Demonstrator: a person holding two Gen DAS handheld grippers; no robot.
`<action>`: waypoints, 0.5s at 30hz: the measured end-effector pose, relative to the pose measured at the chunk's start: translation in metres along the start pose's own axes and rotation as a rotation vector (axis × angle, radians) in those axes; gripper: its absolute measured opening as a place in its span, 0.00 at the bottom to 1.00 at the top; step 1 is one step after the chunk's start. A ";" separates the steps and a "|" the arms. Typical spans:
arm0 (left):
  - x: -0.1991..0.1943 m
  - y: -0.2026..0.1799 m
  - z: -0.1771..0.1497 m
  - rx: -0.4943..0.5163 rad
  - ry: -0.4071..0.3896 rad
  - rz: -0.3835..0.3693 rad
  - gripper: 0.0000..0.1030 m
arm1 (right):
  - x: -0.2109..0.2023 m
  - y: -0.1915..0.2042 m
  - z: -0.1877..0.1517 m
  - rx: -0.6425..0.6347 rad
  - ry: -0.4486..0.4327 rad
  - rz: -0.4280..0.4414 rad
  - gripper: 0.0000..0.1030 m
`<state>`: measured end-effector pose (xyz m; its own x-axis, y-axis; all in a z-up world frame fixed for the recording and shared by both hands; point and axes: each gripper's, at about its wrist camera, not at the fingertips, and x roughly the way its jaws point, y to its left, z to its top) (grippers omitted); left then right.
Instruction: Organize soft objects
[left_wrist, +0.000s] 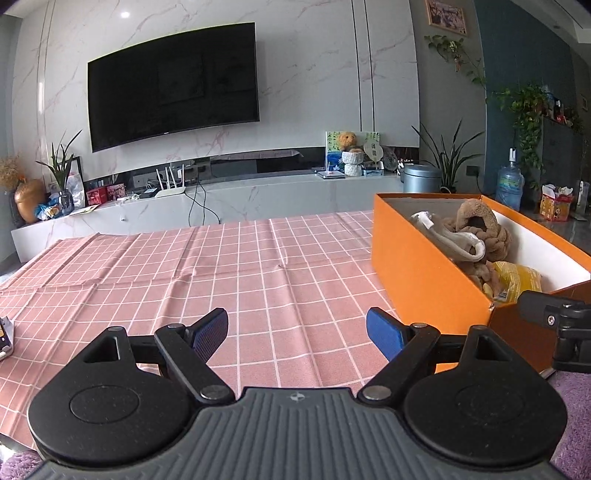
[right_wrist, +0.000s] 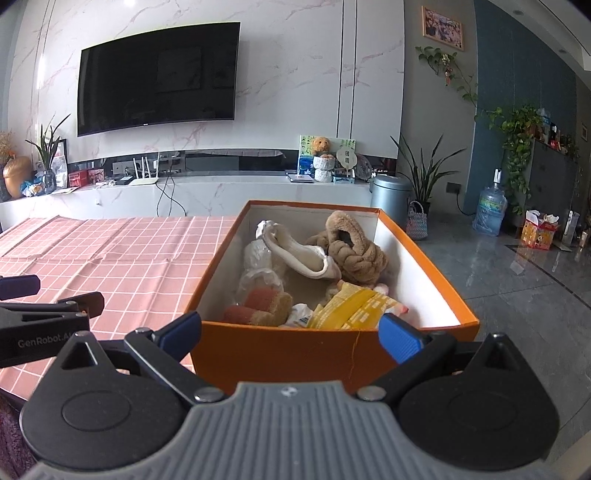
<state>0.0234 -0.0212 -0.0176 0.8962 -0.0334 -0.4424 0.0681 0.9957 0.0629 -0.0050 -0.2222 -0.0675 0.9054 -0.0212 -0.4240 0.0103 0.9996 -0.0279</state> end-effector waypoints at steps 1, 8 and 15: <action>-0.001 0.000 0.001 -0.002 -0.001 0.001 0.96 | -0.001 0.000 0.000 -0.001 -0.003 -0.001 0.97; -0.005 0.001 0.004 -0.008 -0.010 0.004 0.96 | -0.005 0.001 0.001 -0.009 -0.025 -0.006 0.97; -0.006 0.001 0.006 -0.006 -0.015 0.007 0.96 | -0.008 0.001 0.002 -0.011 -0.039 -0.009 0.97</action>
<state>0.0208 -0.0203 -0.0099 0.9033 -0.0275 -0.4282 0.0593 0.9964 0.0610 -0.0116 -0.2208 -0.0623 0.9213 -0.0291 -0.3878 0.0141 0.9990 -0.0415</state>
